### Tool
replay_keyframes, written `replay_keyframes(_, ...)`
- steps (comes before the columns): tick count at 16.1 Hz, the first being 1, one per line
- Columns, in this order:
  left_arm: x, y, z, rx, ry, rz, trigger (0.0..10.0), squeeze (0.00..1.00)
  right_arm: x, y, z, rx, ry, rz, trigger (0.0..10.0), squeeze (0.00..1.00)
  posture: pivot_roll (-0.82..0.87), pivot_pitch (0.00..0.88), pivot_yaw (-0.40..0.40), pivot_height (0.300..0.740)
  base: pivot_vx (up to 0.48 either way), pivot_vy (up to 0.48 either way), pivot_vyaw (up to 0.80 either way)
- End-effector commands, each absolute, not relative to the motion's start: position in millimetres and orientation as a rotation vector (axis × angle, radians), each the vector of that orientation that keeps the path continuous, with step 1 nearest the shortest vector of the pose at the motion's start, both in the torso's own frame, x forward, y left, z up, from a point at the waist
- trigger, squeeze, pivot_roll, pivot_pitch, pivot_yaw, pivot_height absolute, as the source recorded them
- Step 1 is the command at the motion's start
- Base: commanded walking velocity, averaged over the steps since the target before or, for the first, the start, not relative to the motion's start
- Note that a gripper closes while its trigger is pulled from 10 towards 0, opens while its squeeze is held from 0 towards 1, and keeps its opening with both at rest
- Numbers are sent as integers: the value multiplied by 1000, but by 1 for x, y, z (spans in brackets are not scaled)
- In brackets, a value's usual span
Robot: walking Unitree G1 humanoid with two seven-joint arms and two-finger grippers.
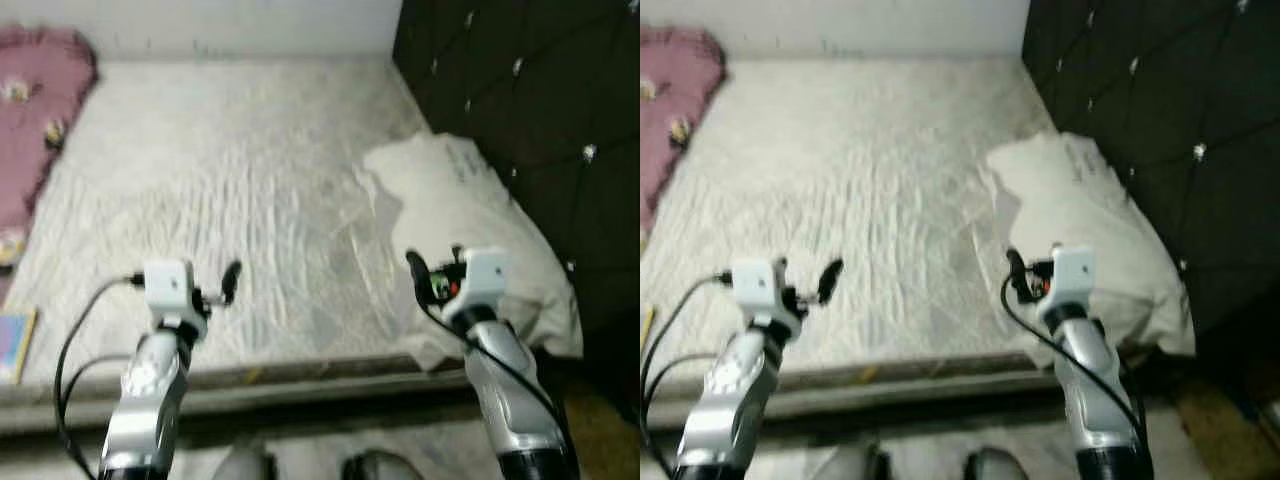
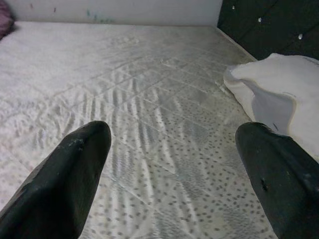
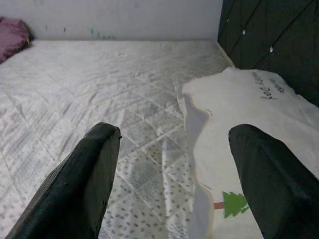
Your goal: Clean up the room
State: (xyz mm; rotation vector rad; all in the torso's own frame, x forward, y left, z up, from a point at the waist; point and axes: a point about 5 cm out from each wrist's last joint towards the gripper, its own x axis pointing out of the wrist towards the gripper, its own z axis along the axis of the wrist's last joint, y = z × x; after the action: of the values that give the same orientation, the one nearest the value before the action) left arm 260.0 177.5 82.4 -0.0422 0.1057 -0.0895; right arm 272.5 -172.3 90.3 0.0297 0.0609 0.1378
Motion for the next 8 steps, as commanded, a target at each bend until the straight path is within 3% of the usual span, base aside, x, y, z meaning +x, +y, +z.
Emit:
replay_keyframes(1, 259, 185, 84, -26, 101, -72, 10000, 0, 275, -168, 95, 34, 37, 146, 10000, 0, 7, 78, -37, 740, 0, 480, 0)
replay_keyframes(8, 257, 186, 84, -24, 103, -72, 10000, 0, 274, -168, 95, 29, 41, 159, 10000, 0, 6, 95, -38, 740, 0, 480, 0)
